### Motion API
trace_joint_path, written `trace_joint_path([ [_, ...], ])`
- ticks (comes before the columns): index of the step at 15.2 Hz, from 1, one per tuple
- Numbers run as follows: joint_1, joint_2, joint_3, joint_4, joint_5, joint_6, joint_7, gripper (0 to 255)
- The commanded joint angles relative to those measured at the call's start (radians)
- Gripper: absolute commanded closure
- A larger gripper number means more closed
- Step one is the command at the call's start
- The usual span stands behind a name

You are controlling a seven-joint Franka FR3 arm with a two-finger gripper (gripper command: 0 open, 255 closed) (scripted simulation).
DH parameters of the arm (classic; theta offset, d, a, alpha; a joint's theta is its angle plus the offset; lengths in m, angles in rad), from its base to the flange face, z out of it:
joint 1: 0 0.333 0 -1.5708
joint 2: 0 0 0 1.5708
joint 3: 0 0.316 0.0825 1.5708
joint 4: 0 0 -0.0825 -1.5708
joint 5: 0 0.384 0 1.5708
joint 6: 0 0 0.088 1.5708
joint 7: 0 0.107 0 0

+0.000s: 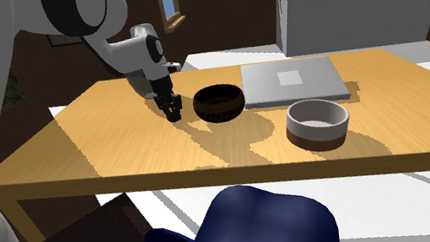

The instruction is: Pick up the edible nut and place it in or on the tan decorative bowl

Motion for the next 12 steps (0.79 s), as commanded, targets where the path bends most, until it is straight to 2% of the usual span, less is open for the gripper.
trace_joint_path([
  [1, 0.000, 0.000, 0.000, 0.000, 0.000, 0.000, 0.000, 255],
  [12, -0.014, -0.083, 0.024, 0.023, 0.040, -0.099, -0.034, 255],
])
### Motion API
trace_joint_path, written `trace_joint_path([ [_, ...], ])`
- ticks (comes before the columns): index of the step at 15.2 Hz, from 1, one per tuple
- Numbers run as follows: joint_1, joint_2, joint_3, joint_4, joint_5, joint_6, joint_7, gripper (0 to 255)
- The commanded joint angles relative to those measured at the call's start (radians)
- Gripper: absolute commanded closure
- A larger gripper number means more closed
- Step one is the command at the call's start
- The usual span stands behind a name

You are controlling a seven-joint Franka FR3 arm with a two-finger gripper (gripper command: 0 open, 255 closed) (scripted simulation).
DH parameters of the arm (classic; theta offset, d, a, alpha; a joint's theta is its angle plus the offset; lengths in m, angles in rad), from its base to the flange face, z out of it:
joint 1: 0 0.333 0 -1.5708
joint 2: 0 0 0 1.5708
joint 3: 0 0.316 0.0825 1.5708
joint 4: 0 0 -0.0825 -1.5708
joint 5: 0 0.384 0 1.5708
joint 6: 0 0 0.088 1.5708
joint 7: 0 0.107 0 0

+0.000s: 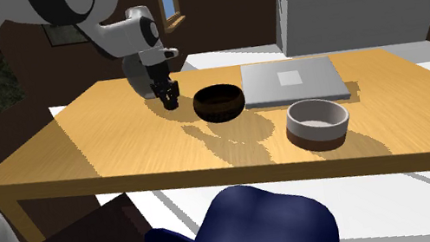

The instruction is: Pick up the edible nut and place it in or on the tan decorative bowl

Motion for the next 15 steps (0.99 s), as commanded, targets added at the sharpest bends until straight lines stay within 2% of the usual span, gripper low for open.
trace_joint_path([
  [1, -0.001, -0.014, 0.004, 0.005, 0.007, -0.019, -0.005, 255],
  [15, -0.008, -0.090, 0.025, 0.081, 0.049, -0.162, -0.047, 255],
])
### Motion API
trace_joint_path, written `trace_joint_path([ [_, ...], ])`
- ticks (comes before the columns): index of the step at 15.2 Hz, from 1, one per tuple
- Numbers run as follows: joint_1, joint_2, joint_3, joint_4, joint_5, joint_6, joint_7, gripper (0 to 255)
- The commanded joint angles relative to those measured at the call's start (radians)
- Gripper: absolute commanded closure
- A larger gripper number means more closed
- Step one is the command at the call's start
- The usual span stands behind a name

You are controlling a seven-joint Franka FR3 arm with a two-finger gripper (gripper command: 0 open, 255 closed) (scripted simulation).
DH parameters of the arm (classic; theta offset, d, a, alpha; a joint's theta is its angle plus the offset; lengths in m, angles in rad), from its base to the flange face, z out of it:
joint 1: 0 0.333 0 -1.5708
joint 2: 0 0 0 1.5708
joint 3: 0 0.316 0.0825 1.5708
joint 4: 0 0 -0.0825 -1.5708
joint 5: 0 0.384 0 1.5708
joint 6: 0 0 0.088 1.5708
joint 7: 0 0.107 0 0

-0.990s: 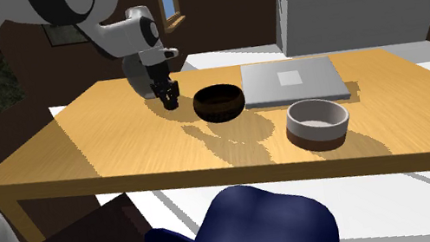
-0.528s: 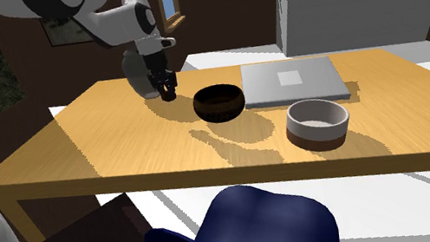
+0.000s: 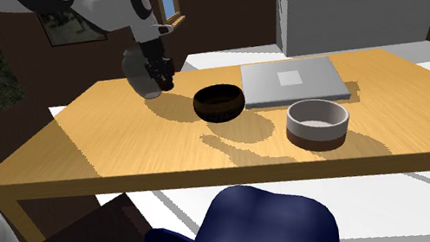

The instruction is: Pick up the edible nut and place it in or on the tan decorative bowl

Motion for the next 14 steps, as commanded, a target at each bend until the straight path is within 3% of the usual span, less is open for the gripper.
trace_joint_path([
  [1, -0.002, -0.014, 0.003, 0.007, 0.006, -0.020, -0.007, 255],
  [7, -0.001, -0.032, 0.008, 0.051, 0.017, -0.079, -0.021, 255],
  [14, -0.082, 0.031, -0.037, 0.154, 0.007, -0.095, -0.159, 255],
])
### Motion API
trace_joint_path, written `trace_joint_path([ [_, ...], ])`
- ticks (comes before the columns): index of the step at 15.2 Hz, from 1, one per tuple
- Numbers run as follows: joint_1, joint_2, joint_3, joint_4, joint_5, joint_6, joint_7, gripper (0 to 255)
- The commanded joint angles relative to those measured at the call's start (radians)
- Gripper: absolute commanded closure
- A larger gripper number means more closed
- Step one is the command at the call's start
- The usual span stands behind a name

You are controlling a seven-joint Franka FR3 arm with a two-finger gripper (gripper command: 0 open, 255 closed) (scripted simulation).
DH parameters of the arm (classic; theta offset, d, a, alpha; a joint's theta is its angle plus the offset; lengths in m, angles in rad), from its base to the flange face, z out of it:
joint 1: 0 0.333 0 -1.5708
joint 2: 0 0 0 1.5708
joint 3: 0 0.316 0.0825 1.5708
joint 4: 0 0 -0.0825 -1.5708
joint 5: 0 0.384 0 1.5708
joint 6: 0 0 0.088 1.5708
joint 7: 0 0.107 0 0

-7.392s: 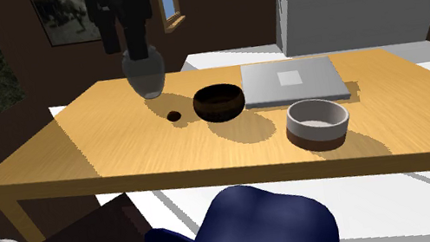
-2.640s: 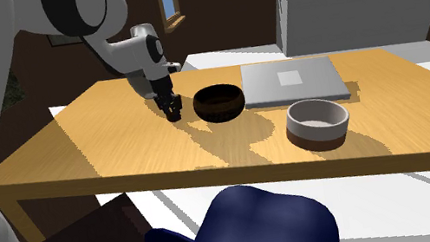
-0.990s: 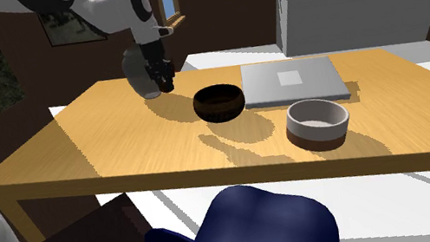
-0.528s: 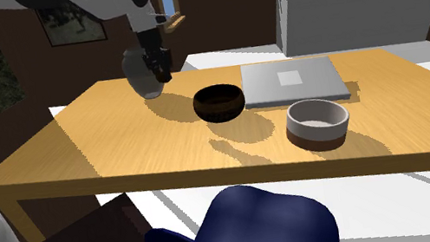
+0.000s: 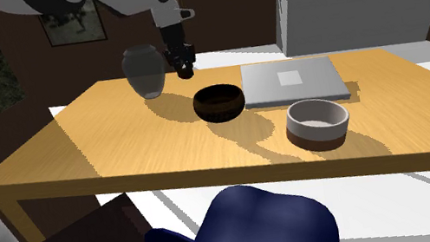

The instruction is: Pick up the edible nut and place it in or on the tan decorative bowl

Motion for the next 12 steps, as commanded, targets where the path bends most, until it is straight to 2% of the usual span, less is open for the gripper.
trace_joint_path([
  [1, -0.019, 0.025, -0.012, 0.044, -0.003, -0.013, -0.039, 255],
  [7, -0.069, 0.126, -0.047, 0.212, -0.015, -0.058, -0.154, 255],
  [12, -0.075, 0.135, -0.050, 0.160, -0.021, 0.002, -0.140, 255],
])
